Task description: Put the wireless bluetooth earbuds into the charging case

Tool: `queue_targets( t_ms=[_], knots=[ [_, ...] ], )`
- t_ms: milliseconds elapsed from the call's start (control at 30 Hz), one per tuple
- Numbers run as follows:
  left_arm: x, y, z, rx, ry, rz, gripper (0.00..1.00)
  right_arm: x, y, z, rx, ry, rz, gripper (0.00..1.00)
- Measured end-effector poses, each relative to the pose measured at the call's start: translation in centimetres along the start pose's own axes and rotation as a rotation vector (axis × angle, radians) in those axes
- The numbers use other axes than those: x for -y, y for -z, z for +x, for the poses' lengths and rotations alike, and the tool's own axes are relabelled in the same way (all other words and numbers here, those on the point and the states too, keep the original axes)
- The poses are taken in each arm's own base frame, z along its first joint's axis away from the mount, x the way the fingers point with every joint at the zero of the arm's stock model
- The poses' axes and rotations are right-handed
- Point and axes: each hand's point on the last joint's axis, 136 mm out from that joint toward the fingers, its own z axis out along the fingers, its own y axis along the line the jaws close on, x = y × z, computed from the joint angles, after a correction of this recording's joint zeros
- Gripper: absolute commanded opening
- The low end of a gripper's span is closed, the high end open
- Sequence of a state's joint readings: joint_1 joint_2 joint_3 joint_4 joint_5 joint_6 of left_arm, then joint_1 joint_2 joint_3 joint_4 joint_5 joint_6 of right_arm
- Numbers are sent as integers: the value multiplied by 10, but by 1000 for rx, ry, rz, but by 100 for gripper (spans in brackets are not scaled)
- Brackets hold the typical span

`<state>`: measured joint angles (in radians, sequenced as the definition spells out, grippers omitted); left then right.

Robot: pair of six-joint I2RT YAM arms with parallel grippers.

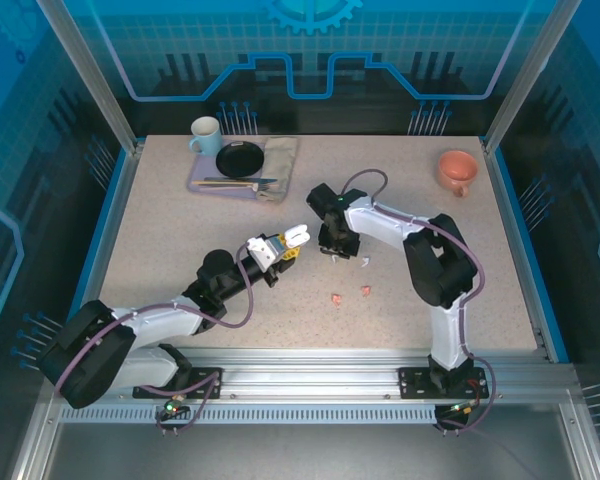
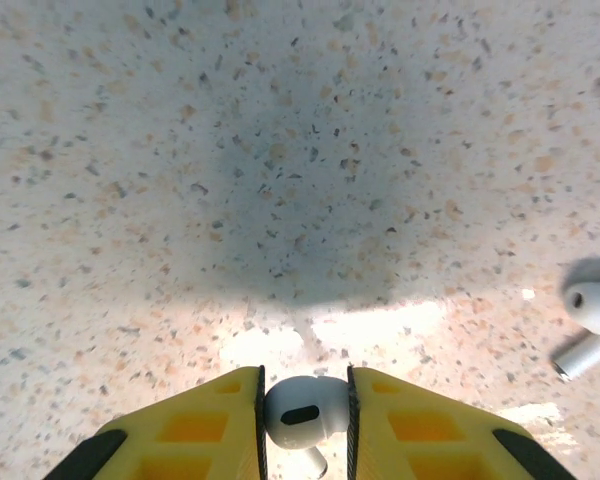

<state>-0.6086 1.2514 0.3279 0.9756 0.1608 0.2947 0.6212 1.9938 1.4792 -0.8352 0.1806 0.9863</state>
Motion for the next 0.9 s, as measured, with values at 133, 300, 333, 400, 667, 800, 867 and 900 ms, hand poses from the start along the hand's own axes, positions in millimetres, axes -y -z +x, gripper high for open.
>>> queue_targets(
  t_ms=[133, 300, 333, 400, 667, 800, 867, 900],
  knots=[
    [0, 0, 1, -3, 1, 0, 0, 0, 21, -4, 46, 1, -46, 24],
    [-1, 0, -1, 1, 0, -2, 0, 2, 52, -10, 118, 5, -104, 25],
    [-1, 0, -2, 4, 1, -3, 0, 2, 58, -12, 132, 5, -118, 25],
    [-2, 0, -4, 8, 2, -4, 0, 3, 71, -14, 162, 8, -140, 25],
    [-4, -3, -13, 26, 0, -6, 0, 10, 133, -23, 305, 33, -247, 24],
    [-5, -6, -20, 42, -4, -2, 0, 9, 173, -30, 405, 51, -334, 24],
    [-6, -7, -25, 51, -5, 0, 0, 8, 193, -33, 455, 63, -380, 24],
    [-6, -8, -26, 53, -6, 0, 0, 7, 201, -35, 477, 69, -401, 24]
  ],
)
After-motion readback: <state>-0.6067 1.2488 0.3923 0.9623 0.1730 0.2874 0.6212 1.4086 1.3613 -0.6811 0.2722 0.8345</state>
